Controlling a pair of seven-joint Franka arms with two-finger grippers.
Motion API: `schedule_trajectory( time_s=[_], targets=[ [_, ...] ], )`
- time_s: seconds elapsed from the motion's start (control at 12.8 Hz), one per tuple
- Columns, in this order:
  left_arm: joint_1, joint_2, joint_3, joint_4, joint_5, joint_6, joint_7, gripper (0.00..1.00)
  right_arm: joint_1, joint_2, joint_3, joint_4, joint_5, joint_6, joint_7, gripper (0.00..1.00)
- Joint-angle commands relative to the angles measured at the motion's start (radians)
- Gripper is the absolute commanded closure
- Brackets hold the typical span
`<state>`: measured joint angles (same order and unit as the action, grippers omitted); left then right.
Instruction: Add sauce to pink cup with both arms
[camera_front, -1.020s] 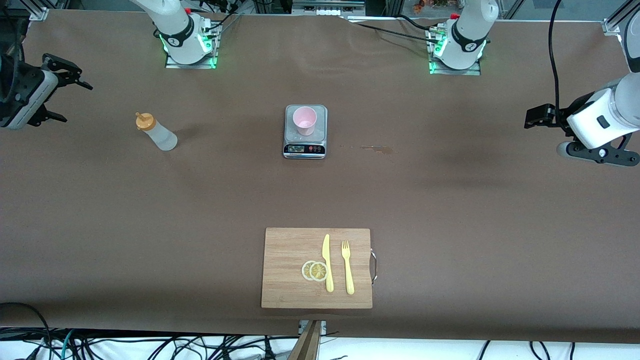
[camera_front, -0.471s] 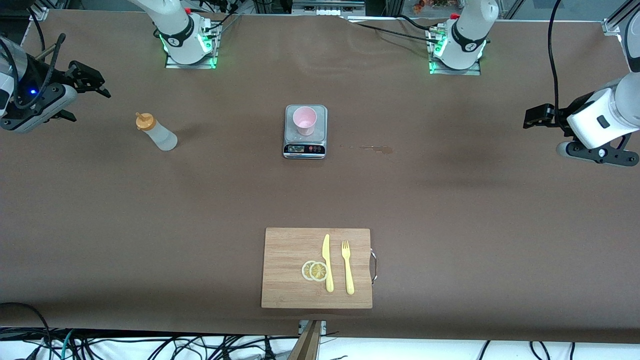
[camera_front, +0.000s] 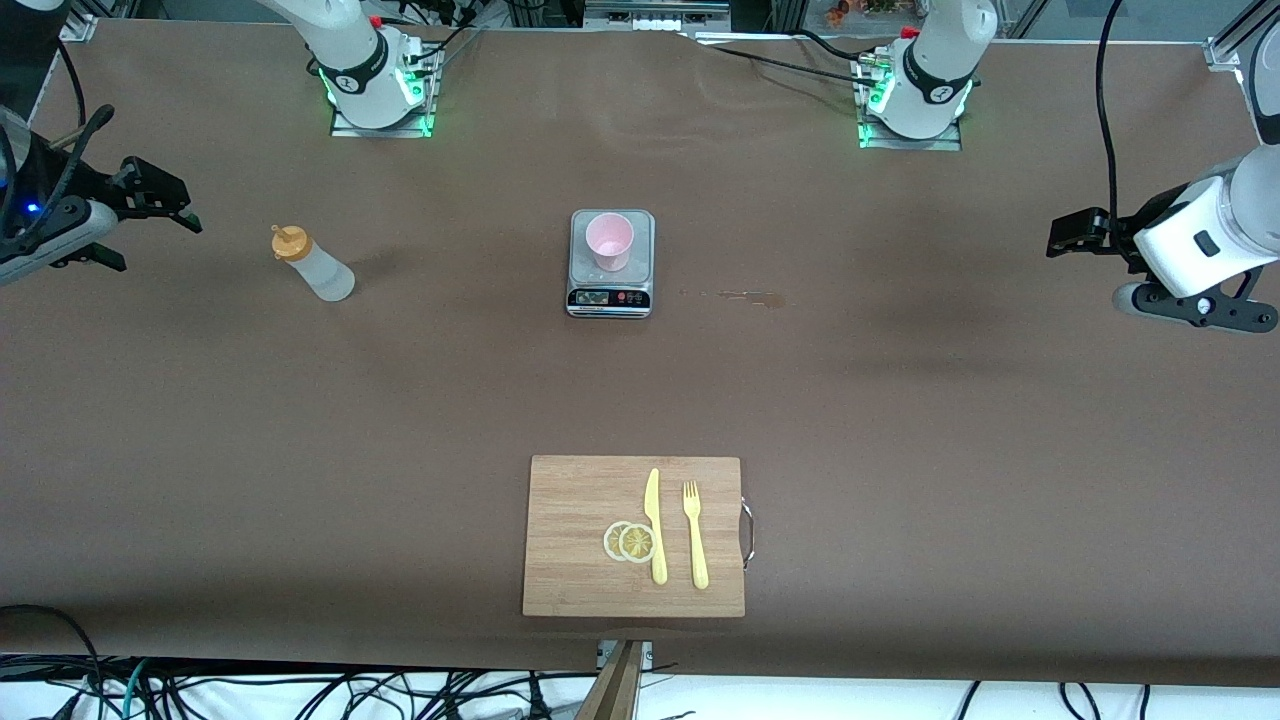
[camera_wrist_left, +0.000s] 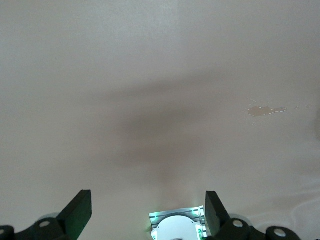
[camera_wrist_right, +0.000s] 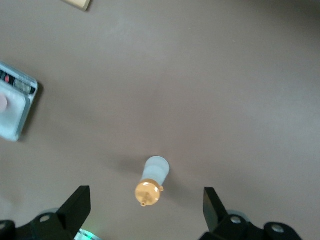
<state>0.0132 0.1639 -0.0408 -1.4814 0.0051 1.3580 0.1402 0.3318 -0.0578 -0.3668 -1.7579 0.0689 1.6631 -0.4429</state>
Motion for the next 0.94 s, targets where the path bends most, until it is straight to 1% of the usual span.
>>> schedule_trajectory(
  time_s=[0.0, 0.16, 0.24, 0.86],
  targets=[
    [-0.001, 0.014, 0.004, 0.03, -0.014, -0.004, 0.022, 0.0, 0.006, -0.062, 0.029, -0.034, -0.017, -0.002, 0.186, 0.0],
    [-0.001, 0.014, 0.004, 0.03, -0.014, -0.004, 0.021, 0.0, 0.006, -0.063, 0.048, -0.025, -0.056, -0.005, 0.249, 0.0],
    [-0.001, 0.014, 0.004, 0.03, -0.014, -0.004, 0.021, 0.0, 0.006, -0.071, 0.051, -0.022, -0.058, -0.023, 0.277, 0.0],
    [-0.002, 0.014, 0.004, 0.03, -0.013, -0.004, 0.021, 0.0, 0.006, -0.073, 0.052, -0.017, -0.058, -0.048, 0.268, 0.0]
  ],
)
